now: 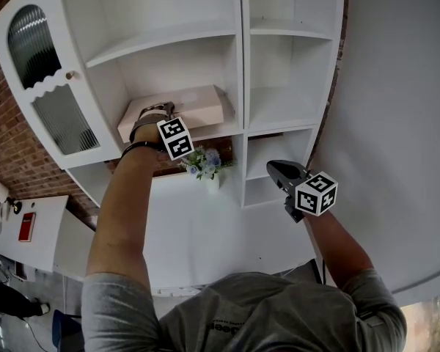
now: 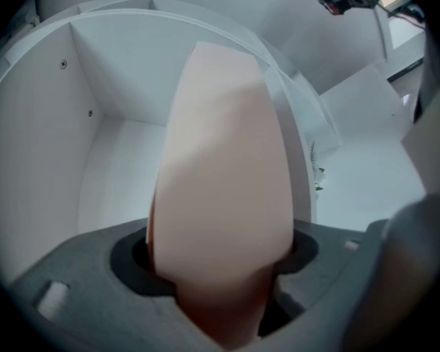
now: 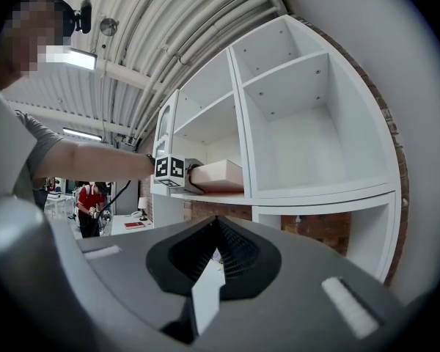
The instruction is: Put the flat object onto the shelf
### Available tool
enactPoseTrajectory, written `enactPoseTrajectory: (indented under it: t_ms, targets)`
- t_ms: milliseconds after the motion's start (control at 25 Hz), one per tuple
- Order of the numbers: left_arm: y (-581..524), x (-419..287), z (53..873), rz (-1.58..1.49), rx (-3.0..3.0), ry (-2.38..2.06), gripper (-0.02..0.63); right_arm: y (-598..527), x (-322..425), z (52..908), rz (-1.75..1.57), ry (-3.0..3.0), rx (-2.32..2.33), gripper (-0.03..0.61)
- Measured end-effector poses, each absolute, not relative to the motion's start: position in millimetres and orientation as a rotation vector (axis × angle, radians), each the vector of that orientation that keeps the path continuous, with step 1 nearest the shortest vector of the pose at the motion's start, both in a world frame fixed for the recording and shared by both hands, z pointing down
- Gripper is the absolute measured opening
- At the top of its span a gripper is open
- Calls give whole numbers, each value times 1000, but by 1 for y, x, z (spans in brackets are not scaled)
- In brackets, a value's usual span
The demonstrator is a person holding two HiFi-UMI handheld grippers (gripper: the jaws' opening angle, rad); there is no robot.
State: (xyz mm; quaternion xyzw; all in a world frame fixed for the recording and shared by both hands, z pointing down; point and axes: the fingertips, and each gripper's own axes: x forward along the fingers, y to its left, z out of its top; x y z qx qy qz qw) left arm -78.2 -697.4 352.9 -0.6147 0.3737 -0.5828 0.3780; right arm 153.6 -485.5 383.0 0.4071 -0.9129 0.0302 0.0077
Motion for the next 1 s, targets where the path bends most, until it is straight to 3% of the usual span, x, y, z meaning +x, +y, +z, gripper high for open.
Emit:
enactPoseTrajectory:
  t_ms: [640,1000]
  targets:
    - [-637,-78,373,-1786,-1859,584,499,-479,154,382,108,-2882,1249,9]
    - [-592,-60,335,-1384,-1999,739,534,-478,139,382,101,-2900,1195,9]
